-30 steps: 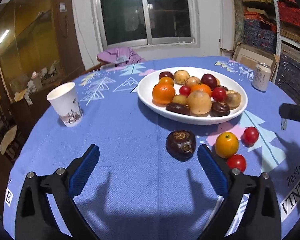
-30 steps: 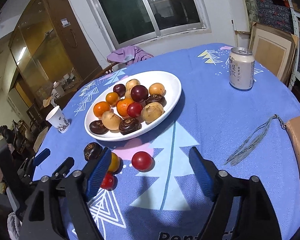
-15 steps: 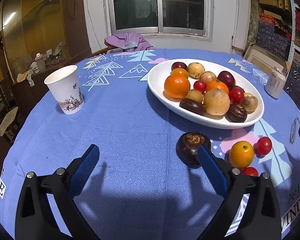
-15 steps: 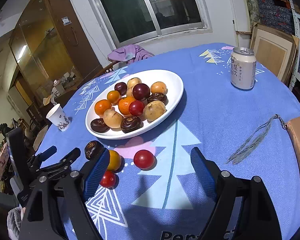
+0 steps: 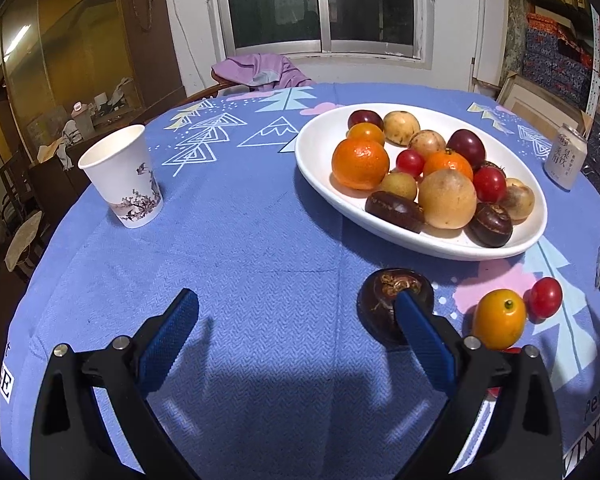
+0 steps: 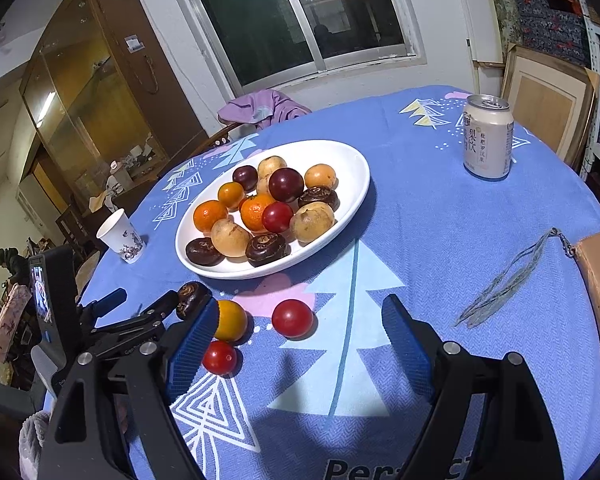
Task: Organize fruits
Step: 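Move both tools back toward the last fruits on the cloth, then grasp a dark brown fruit with the left tool while the right tool grasps a red tomato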
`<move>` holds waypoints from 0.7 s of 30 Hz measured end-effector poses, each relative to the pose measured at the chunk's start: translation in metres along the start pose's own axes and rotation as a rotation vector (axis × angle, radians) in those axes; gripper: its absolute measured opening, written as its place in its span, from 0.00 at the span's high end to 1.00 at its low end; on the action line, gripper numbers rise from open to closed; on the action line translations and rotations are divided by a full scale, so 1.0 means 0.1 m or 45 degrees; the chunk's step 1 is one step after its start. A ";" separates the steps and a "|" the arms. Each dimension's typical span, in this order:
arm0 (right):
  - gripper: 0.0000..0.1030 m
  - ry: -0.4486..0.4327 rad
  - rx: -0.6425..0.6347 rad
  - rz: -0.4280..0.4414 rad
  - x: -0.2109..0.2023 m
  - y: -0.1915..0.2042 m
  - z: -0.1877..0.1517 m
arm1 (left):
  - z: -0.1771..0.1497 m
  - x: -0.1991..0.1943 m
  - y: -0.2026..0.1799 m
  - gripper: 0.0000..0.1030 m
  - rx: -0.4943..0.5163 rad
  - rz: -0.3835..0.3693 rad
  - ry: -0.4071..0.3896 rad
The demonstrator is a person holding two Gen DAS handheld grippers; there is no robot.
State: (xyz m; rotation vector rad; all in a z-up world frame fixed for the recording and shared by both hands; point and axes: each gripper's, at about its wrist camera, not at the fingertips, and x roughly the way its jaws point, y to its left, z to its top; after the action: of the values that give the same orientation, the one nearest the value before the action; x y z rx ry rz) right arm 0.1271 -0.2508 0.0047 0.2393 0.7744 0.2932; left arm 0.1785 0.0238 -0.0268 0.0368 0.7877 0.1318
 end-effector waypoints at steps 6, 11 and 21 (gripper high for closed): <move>0.18 0.005 -0.002 -0.003 0.01 -0.01 -0.01 | 0.05 0.06 0.00 0.04 -0.011 -0.013 0.002; 0.18 0.007 0.005 -0.004 0.01 -0.01 -0.01 | 0.07 0.12 0.08 0.05 -0.060 -0.096 0.026; 0.18 0.015 0.010 -0.005 0.01 -0.01 0.00 | 0.05 0.08 -0.24 0.18 0.127 -0.218 0.022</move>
State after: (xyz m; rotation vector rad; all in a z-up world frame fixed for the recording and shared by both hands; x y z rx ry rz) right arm 0.1278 -0.2513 0.0031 0.2438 0.7875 0.2884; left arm 0.1901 0.0015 -0.0313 0.0624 0.8106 -0.0698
